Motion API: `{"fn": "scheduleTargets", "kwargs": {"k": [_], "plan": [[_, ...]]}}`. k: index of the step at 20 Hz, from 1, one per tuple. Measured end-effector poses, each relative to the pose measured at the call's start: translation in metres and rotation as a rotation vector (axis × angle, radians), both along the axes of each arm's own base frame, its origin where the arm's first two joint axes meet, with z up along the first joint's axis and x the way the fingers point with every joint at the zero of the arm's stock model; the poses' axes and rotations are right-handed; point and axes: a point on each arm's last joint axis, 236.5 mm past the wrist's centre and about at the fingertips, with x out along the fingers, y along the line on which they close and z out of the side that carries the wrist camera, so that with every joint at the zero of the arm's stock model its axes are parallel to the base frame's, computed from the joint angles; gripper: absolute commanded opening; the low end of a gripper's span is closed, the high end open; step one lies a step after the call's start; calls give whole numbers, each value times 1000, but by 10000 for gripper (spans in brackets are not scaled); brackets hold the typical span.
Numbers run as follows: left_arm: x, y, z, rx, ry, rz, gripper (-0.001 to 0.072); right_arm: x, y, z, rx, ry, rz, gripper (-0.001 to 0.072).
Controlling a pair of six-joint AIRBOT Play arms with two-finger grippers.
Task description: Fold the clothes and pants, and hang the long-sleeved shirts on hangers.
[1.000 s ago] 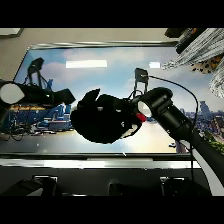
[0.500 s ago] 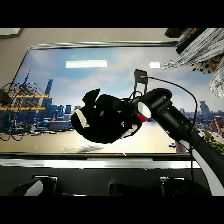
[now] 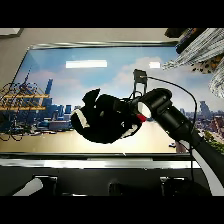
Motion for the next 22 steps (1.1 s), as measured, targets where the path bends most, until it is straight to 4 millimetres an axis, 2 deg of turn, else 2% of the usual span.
{"fn": "scheduleTargets", "kwargs": {"k": [9,18,19,20,21,22], "plan": [[-19,-2,-71,-6,71,-209,677,0,0,0,-3,-3,2,33],[-12,7,-114,37,75,-302,666,0,-1,0,-3,-3,2,33],[-12,8,-118,36,78,-305,604,0,-1,0,-3,-3,2,33],[-11,8,-121,33,81,-308,479,0,-1,0,-3,-3,2,33],[-11,9,-125,31,85,-311,409,0,-1,0,-3,-3,1,33],[-11,9,-128,28,88,-311,377,0,-1,0,-3,-3,1,33]]}}
